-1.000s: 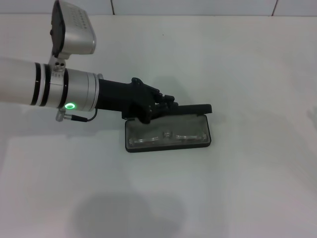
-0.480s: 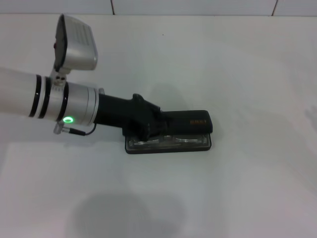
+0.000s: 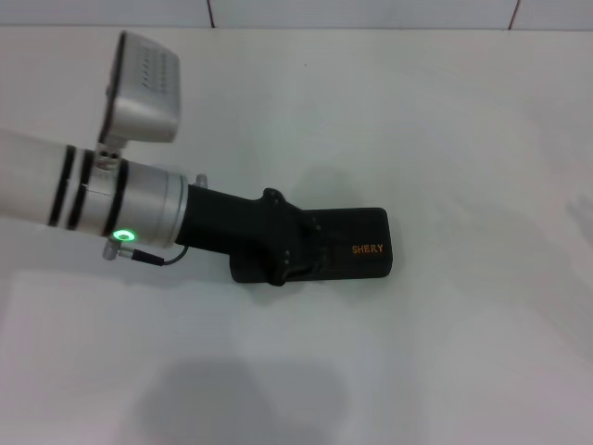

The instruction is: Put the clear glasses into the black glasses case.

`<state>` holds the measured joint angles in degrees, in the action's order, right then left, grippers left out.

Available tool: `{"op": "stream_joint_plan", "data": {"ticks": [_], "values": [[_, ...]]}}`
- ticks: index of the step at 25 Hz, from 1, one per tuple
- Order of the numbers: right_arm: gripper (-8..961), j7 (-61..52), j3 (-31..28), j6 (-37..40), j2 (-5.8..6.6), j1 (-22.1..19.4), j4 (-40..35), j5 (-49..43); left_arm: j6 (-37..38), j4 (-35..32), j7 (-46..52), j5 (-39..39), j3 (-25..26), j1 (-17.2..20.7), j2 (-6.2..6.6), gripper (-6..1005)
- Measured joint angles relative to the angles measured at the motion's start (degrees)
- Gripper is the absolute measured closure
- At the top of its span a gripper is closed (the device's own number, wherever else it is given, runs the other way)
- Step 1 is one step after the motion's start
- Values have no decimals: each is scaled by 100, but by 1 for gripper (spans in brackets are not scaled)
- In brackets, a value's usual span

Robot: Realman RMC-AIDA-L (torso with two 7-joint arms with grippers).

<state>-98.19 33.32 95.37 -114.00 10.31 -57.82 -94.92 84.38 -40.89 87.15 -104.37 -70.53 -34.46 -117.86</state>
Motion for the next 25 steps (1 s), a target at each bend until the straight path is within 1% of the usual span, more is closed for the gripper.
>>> {"op": "stream_joint_plan", "data": {"ticks": [3, 5, 6, 7, 8, 9, 10, 11, 13, 14, 16, 17, 18, 19, 20, 22, 25], "values": [[731, 29, 38, 23, 1, 20, 10, 1, 626, -911, 270, 559, 5, 398, 0, 802], [721, 151, 84, 143, 1, 38, 21, 1, 1019, -1310, 444, 913, 16, 572, 44, 800], [716, 284, 116, 282, -2, 57, 39, 1, 1228, -1429, 495, 1089, 44, 614, 87, 799], [711, 397, 146, 420, -11, 87, 71, 2, 1377, -1445, 510, 1190, 94, 627, 110, 798], [706, 557, 187, 625, -20, 133, 131, 21, 1731, -1452, 527, 1434, 252, 644, 153, 797], [700, 729, 249, 845, -31, 192, 228, 53, 2006, -1383, 481, 1598, 436, 650, 169, 766], [695, 856, 309, 1028, -39, 259, 322, 99, 2432, -1177, 250, 1787, 799, 657, 177, 736], [690, 980, 403, 1221, -46, 333, 462, 195, 2432, -1177, 250, 1787, 799, 657, 177, 705], [680, 1131, 660, 1516, -59, 498, 711, 372, 2675, -963, -97, 1821, 1072, 696, 190, 644], [675, 1191, 822, 1658, -64, 585, 802, 471, 2733, -889, -222, 1818, 1151, 751, 217, 613], [615, 1303, 1193, 1883, -81, 749, 926, 664, 2769, -853, -273, 1802, 1178, 840, 295, 551], [584, 1342, 1404, 1969, -91, 823, 965, 790, 2781, -852, -257, 1785, 1169, 888, 354, 520], [554, 1358, 1588, 2007, -97, 879, 988, 917, 2781, -852, -257, 1785, 1169, 888, 354, 489], [524, 1362, 1754, 2015, -102, 931, 994, 1035, 2850, -852, -217, 1772, 1161, 936, 446, 458], [493, 1358, 1943, 1991, -107, 1002, 992, 1172, 2923, -851, -189, 1772, 1164, 974, 488, 422], [433, 1352, 2068, 1940, -124, 1114, 988, 1247, 2999, -850, -161, 1777, 1176, 1043, 552, 349], [313, 1339, 2088, 1890, -140, 1243, 1012, 1254, 3017, -851, -163, 1784, 1181, 1129, 599, 349]]}}
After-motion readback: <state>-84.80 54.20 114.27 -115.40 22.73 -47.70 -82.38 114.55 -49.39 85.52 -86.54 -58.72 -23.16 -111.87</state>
